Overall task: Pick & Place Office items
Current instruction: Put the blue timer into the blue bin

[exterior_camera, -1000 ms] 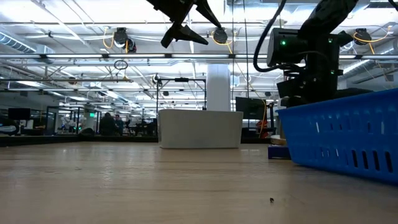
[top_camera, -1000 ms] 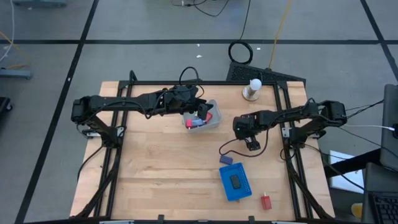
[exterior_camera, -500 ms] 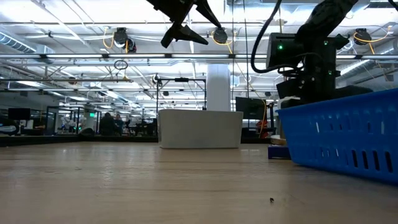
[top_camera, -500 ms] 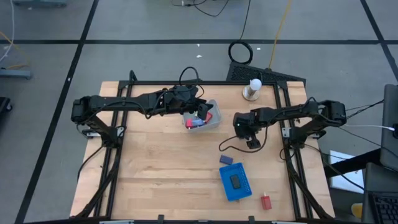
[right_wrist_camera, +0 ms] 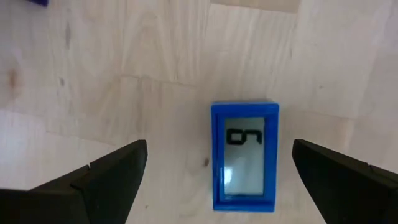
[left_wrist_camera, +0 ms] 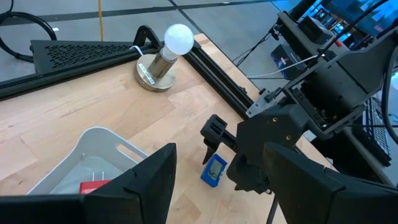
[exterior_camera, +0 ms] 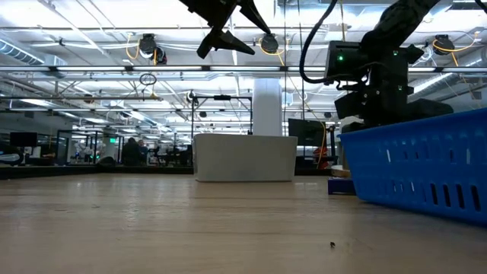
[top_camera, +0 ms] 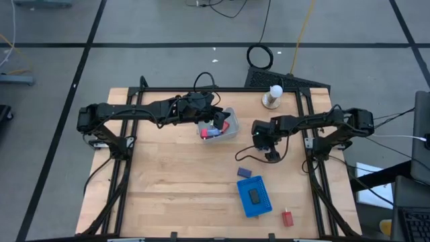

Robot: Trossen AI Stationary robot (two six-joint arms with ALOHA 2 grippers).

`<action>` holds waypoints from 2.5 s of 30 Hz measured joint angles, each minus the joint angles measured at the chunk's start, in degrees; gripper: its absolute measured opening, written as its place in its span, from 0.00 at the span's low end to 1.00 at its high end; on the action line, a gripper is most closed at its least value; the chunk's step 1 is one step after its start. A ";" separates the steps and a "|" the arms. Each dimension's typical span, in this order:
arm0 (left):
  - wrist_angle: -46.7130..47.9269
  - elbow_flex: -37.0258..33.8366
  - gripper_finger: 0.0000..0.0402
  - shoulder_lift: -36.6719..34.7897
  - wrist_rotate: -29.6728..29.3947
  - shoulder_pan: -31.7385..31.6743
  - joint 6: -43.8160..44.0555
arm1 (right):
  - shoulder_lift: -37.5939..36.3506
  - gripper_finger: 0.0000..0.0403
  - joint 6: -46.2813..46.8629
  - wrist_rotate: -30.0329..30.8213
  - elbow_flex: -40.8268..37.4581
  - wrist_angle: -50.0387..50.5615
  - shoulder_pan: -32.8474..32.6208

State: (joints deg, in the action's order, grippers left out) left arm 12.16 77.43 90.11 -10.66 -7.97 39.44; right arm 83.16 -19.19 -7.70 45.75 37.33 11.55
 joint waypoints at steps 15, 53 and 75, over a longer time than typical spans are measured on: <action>-0.15 0.00 0.61 0.00 0.00 0.00 -0.04 | -0.18 0.95 1.79 3.03 -4.04 -1.32 -0.04; -0.44 0.00 0.61 0.00 0.00 0.00 -0.72 | -2.22 0.36 12.81 2.15 -4.42 -0.09 -0.06; -0.22 0.00 0.61 0.00 0.31 0.00 -0.16 | -26.40 0.35 21.57 2.93 1.94 -2.69 -2.83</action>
State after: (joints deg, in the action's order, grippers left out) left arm 11.94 77.43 90.11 -10.35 -7.97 39.28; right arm 56.76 2.37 -4.78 47.69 34.64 8.72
